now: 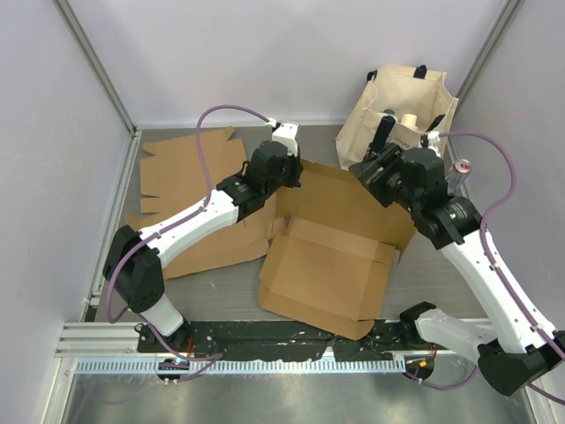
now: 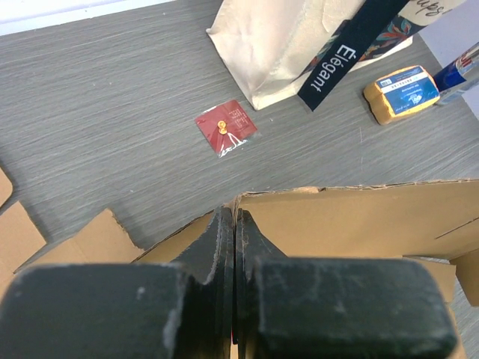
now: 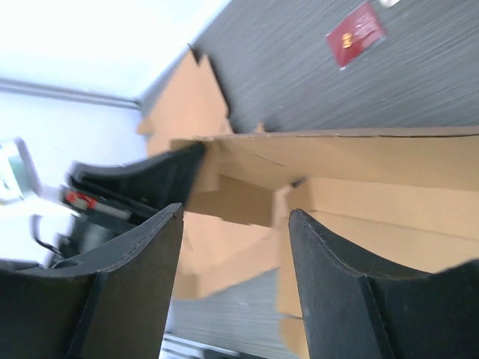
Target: Fold the paper box
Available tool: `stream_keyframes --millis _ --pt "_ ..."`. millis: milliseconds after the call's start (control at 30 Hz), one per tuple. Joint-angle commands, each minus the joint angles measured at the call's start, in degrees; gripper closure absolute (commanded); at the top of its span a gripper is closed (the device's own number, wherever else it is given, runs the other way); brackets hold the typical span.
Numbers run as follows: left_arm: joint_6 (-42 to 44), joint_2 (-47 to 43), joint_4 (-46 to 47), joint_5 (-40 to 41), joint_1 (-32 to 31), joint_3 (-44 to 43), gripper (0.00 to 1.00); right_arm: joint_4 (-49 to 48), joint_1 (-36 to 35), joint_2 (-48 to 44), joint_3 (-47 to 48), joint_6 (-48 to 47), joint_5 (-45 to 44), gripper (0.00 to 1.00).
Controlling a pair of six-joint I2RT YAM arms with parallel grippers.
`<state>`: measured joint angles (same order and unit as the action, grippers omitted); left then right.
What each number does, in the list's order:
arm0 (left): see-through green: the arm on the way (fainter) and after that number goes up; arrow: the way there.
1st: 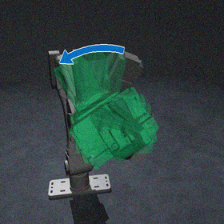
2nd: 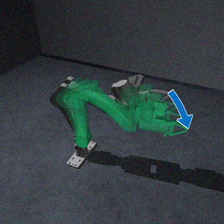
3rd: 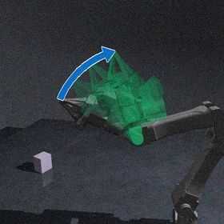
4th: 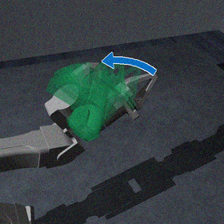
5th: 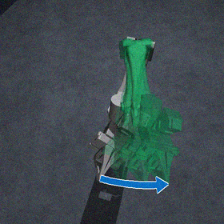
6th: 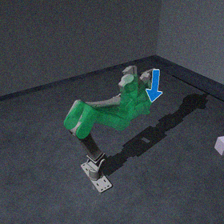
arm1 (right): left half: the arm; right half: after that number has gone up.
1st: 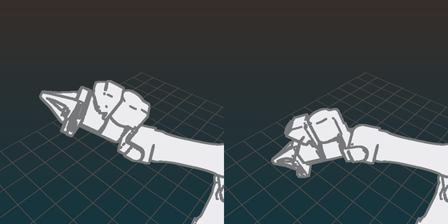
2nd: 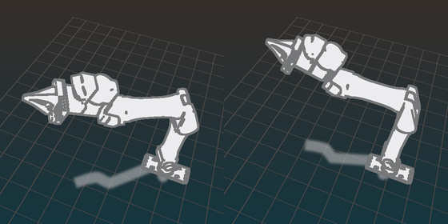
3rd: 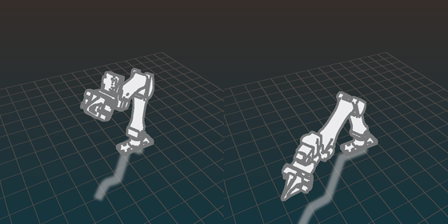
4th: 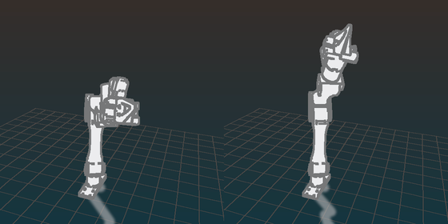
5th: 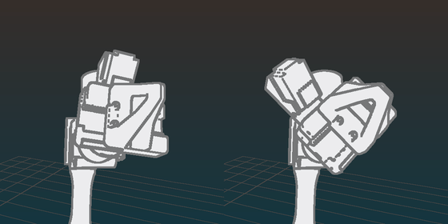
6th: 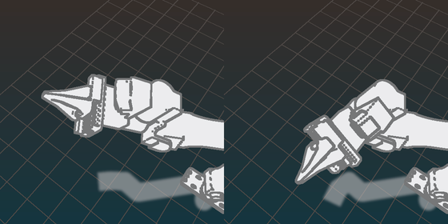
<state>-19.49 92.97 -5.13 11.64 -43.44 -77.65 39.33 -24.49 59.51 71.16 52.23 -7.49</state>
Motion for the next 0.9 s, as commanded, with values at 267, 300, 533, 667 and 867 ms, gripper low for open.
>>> stream_keyframes --millis 267,300,533,667,867 --pt "-3.7 -4.0 7.8 0.5 -0.3 1.2 1.00 -11.5 -0.1 8.2 -3.2 41.5 -1.9 0.34" --pt "-3.6 -4.2 7.8 0.5 -0.4 1.2 1.00 -10.7 0.0 8.3 -3.4 42.2 -2.4 0.34" --pt "-3.2 -5.3 9.4 0.2 -0.6 2.9 1.00 -11.5 0.9 8.3 -6.6 46.6 -3.4 0.39" --pt "-3.9 -5.3 10.4 -0.5 -0.6 3.3 1.00 -12.6 1.0 8.4 -7.9 48.1 -3.9 0.50" --pt "-4.8 -5.1 12.0 -1.9 -0.7 3.3 1.00 -12.6 0.9 9.1 -8.2 49.4 -5.0 0.60"
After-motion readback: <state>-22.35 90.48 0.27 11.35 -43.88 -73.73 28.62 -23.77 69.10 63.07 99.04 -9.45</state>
